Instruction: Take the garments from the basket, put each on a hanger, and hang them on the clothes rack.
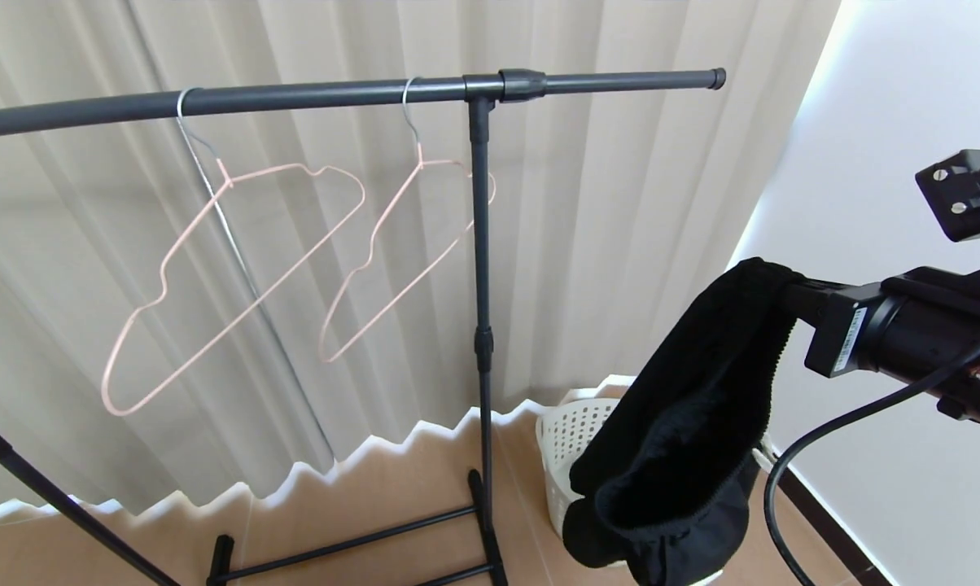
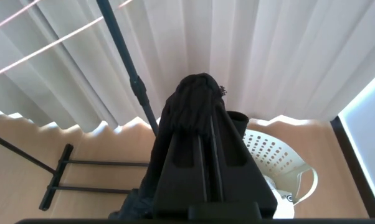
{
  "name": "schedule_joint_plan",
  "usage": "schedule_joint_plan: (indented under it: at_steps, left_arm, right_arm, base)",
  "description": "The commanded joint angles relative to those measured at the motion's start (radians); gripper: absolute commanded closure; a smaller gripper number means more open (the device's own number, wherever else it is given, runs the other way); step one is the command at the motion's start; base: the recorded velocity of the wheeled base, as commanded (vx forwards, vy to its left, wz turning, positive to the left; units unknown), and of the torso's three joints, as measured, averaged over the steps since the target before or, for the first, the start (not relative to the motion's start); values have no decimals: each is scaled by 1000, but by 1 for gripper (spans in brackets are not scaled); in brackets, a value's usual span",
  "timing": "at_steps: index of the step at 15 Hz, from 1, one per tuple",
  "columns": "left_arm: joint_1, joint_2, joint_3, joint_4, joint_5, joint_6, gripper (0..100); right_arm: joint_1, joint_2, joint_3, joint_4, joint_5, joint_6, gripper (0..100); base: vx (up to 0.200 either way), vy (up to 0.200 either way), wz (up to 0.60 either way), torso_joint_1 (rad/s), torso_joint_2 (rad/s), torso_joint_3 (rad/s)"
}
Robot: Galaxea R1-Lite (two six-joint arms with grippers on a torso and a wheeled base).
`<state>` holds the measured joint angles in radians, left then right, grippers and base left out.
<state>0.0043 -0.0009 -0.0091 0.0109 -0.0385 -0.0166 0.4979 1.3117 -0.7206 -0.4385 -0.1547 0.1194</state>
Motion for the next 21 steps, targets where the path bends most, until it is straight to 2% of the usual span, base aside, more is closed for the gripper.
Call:
schedule_joint_plan:
  at_steps: [1, 10, 12, 16, 19, 21]
  left_arm:
    - [0, 1, 0, 0, 0, 0, 0]
    - [0, 1, 0, 0, 0, 0, 0]
    - [0, 1, 0, 0, 2, 0, 0]
    - [2, 1, 3, -2, 5, 6, 0]
    - [2, 1, 3, -2, 5, 6, 0]
    - [2, 1, 3, -2, 5, 6, 0]
  right_arm:
    - [1, 1, 4, -2, 0, -6, 100]
    - [5, -5, 10, -2, 3, -7, 100]
    - [4, -22, 17, -2, 6, -40, 100]
    - [5, -28, 23, -2, 6, -49, 100]
    - [5, -38, 41, -2, 10, -113, 100]
    - [4, -37, 44, -2, 17, -113, 100]
  base:
    - [0, 0, 0, 222, -559, -246]
    - [0, 0, 0, 223, -523, -291]
    - [0, 0, 0, 166, -376, -212]
    - [0, 0, 0, 166, -366, -203]
    - [0, 0, 0, 144, -321, -175]
    - [0, 0, 0, 18, -35, -23]
